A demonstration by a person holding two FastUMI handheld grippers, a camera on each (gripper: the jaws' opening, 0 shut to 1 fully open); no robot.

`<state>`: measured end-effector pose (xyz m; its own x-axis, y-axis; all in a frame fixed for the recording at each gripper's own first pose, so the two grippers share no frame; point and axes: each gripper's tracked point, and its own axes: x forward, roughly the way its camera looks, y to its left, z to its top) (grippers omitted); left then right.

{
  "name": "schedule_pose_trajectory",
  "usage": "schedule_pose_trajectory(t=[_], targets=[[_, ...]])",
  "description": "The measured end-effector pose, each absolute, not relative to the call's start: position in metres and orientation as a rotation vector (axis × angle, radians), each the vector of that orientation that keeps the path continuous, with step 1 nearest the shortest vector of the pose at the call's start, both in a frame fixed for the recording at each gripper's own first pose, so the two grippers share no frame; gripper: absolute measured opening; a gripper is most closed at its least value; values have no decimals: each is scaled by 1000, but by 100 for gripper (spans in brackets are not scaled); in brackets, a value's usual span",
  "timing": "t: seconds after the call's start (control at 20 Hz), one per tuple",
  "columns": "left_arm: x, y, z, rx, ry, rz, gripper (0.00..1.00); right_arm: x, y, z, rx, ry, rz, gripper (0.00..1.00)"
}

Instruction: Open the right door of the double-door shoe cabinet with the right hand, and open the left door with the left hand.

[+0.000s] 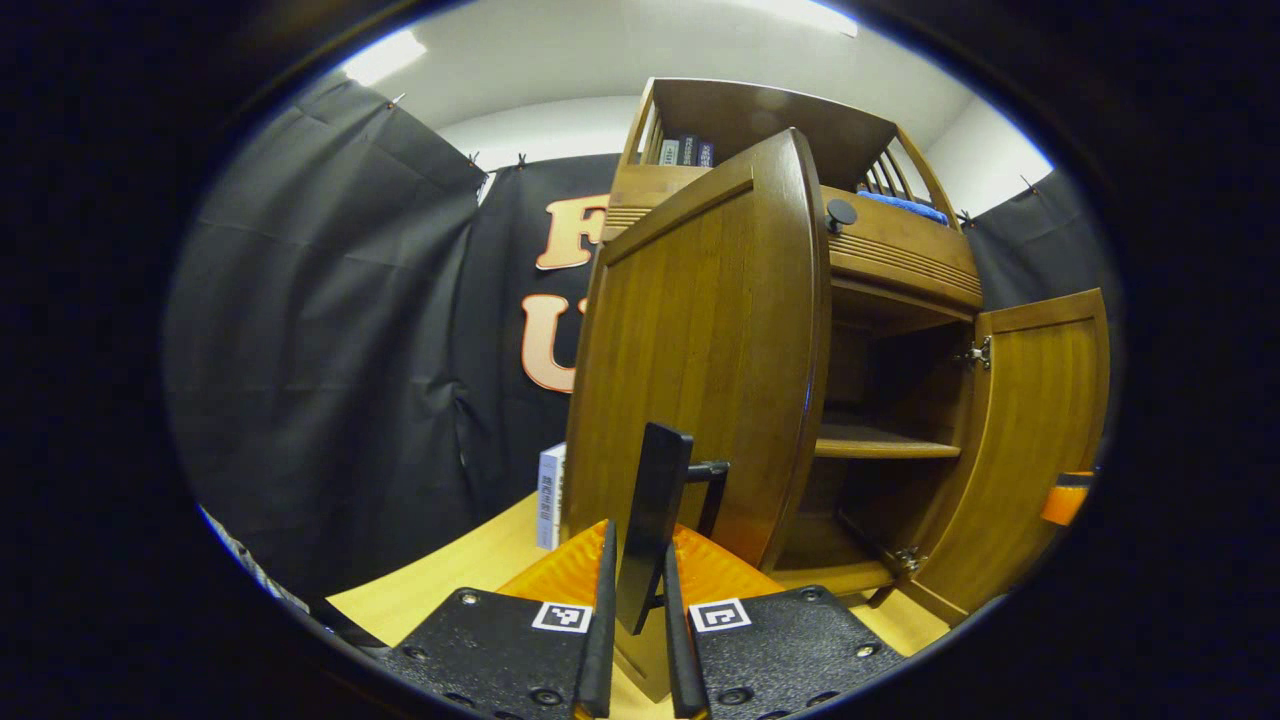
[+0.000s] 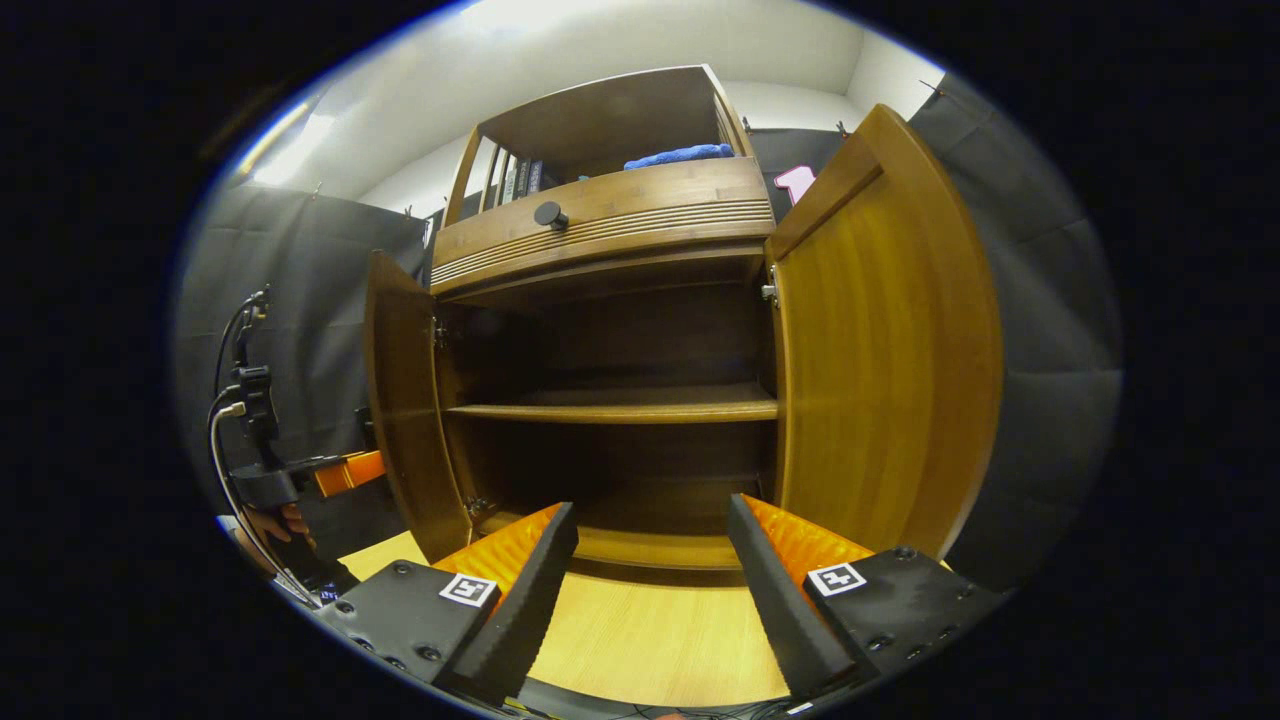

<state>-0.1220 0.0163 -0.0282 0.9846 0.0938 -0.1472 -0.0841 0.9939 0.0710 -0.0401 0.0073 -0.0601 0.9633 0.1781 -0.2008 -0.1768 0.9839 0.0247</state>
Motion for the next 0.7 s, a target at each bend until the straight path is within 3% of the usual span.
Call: schedule_pose_trajectory(t=[0.25,0.35,0.4,0.45,0.7], targets=[[-127,48,-18,-9,134,115,22,-26,17,-67,10,221,214,97],[-131,67,-13,-42,123,137,17,-23,19,-69,15,217,221,98],[-129,72,-14,-50,122,126,23,-22,20,-67,17,212,222,98],[-131,73,-12,-57,124,113,15,-21,20,-65,18,207,221,98],[-130,96,-8,-9,139,30,15,-18,17,-65,21,202,204,97]])
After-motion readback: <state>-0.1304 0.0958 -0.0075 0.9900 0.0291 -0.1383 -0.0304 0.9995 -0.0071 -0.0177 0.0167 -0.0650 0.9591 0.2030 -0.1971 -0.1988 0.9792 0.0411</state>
